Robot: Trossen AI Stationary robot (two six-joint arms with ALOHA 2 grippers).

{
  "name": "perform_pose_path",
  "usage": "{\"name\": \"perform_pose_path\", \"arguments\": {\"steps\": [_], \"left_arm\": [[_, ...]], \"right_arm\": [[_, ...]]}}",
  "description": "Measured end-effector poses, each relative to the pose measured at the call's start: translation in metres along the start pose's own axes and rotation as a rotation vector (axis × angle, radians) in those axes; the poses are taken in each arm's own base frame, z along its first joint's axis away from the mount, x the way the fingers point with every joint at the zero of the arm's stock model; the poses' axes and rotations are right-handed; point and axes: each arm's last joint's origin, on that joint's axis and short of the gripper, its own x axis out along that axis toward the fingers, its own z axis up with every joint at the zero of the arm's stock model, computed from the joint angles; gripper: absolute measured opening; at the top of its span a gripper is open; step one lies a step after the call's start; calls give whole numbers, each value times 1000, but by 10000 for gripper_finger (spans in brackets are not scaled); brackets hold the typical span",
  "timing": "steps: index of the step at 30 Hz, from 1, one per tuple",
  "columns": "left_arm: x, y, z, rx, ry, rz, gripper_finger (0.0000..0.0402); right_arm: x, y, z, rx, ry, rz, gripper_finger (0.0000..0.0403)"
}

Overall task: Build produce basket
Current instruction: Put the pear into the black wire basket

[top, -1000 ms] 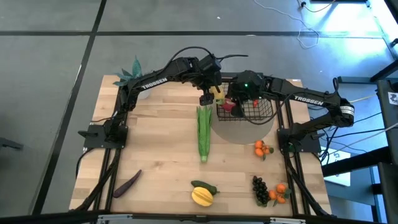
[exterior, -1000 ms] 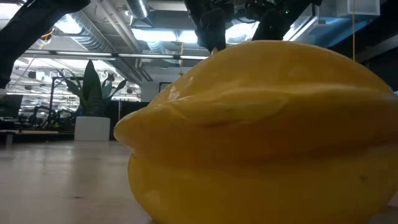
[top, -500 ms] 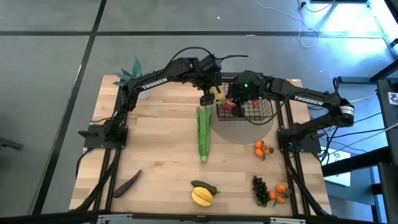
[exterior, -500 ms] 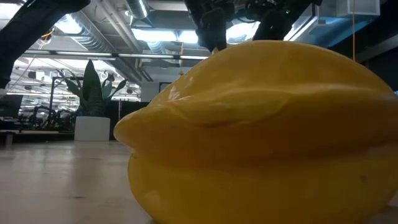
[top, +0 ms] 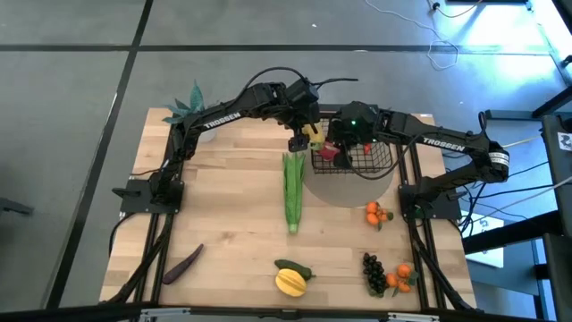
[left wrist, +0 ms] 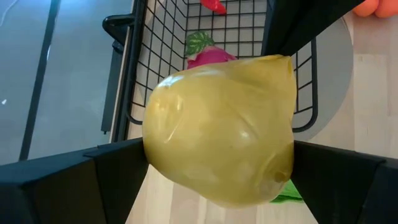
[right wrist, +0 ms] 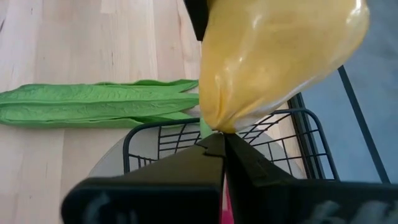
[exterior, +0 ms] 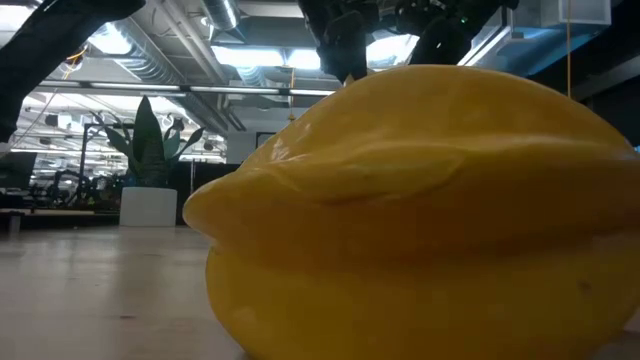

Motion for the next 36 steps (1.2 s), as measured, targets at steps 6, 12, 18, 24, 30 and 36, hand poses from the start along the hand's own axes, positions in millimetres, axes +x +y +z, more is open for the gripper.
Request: {"name": "perform_pose_path", "arguments": {"steps": [6, 12, 18, 24, 30, 36], "left_arm": [[0, 0, 0, 1, 1, 4, 334], [0, 0, -1, 2, 21, 22, 334], [0, 1, -1, 53, 21, 43, 334], [0, 1, 0, 105, 17, 50, 334], [0, 2, 0, 106, 20, 59, 334], [0, 2, -1, 106, 27, 66, 334]], "right_arm": [[0, 0, 0, 1, 0, 0, 0], [0, 0, 0, 2, -3, 1, 0], [0, 0, 0, 3, -3, 0, 0], [0, 0, 0, 3, -3, 1, 0], [0, 0, 0, 3, -3, 0, 0], [0, 0, 0, 0, -3, -1, 0]]}}
